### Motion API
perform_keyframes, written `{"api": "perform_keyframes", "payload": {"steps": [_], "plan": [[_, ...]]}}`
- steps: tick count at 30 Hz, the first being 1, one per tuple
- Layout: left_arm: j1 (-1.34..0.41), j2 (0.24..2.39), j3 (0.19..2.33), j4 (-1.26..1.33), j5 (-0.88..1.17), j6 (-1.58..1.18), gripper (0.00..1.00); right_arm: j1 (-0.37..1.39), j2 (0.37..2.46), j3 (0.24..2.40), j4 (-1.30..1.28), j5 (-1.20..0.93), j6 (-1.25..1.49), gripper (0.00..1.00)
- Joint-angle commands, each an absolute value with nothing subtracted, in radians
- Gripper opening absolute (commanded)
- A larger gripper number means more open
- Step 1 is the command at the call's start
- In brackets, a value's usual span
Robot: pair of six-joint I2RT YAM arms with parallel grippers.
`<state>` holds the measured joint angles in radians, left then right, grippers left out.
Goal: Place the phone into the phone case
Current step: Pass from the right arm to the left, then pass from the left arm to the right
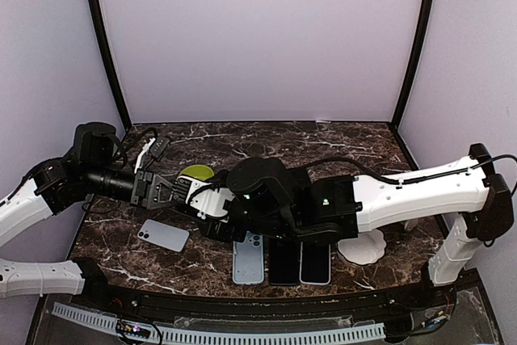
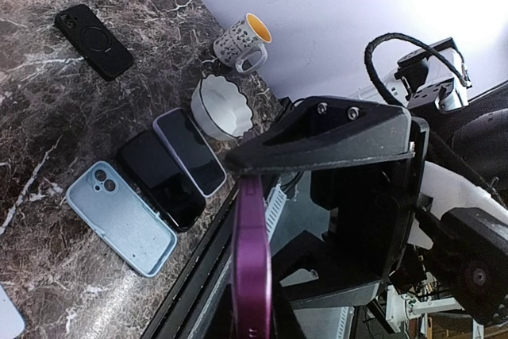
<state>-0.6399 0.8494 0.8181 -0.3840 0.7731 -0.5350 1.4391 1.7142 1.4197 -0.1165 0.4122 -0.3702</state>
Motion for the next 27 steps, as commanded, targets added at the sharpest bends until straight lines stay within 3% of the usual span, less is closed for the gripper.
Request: {"api": "perform_keyframes", "payload": {"steps": [1,4,5,6,8,9,10,15,19,23,27], "plan": [[-0.647,0.832,0.809,-0.359,0.780,-0.508,0.00,1.433,1.707,1.459,-0.053,0.408,-0.359,0.00],[-0.647,0.830,0.806,-0.355,0.781,-0.497,0.00,1.431,1.707,1.458,-0.062,0.412,-0.348,0.00],[-0.647,0.829,0.807,-0.358,0.779,-0.491,0.00,1.431,1.705,1.460,-0.073,0.415,-0.340,0.05],[-0.646,0.826,0.812,-0.361,0.766,-0.474,0.00,1.430,1.702,1.462,-0.085,0.417,-0.329,0.25],[-0.647,0.818,0.826,-0.376,0.730,-0.435,0.00,1.423,1.687,1.456,-0.114,0.407,-0.287,0.76],[-0.647,0.811,0.832,-0.383,0.717,-0.420,0.00,1.417,1.675,1.447,-0.124,0.395,-0.268,0.93],[-0.647,0.807,0.843,-0.383,0.694,-0.392,0.00,1.410,1.657,1.433,-0.133,0.381,-0.248,0.98],[-0.654,0.783,0.884,-0.348,0.600,-0.305,0.00,1.378,1.536,1.330,-0.131,0.281,-0.153,0.98],[-0.671,0.781,0.904,-0.318,0.407,-0.177,0.00,1.357,1.397,1.216,-0.079,0.219,-0.080,0.99],[-0.714,0.787,0.917,-0.224,0.160,0.001,0.00,1.293,1.261,1.136,-0.041,0.334,0.106,0.98],[-0.807,0.829,0.920,-0.070,-0.100,0.242,0.00,1.163,1.241,1.190,-0.177,0.398,0.411,0.98]]}}
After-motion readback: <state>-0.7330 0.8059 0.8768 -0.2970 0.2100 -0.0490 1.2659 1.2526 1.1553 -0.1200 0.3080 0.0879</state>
